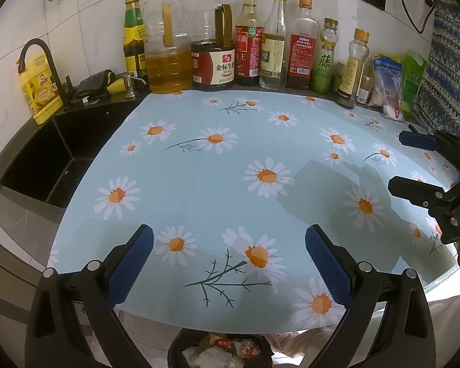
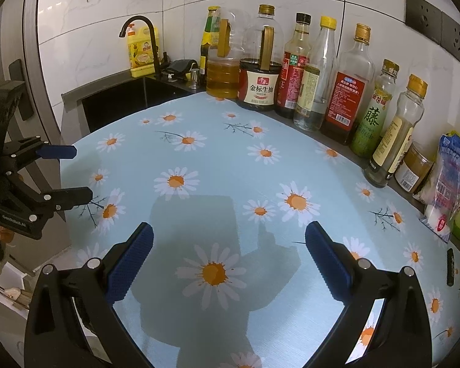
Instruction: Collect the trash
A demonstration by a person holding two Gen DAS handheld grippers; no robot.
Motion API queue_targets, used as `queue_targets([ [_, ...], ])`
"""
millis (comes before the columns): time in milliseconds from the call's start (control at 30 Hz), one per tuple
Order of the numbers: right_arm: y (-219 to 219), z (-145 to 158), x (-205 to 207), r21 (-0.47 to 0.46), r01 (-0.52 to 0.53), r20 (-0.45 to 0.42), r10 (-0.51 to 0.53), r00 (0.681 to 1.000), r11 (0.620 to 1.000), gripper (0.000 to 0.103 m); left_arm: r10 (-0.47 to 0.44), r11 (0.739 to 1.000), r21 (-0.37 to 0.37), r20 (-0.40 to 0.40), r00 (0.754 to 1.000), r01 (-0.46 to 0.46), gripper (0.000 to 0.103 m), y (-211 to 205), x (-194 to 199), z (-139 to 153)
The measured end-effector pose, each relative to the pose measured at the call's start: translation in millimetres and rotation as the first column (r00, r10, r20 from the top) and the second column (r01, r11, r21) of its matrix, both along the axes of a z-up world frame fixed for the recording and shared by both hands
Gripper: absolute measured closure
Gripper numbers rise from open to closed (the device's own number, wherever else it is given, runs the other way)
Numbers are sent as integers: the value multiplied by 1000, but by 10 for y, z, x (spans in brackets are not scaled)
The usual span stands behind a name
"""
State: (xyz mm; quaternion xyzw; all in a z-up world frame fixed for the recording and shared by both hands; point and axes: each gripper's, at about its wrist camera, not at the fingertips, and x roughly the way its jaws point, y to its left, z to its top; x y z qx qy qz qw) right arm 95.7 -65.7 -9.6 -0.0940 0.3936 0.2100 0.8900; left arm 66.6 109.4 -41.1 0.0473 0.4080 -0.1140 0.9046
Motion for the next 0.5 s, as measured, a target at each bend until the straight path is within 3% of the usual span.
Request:
queue_targets([
  [500,-23,19,-8,2,24,8,-24,1000,1000,5,-11,1000,1,2,1000,11,7,-28,0,18],
])
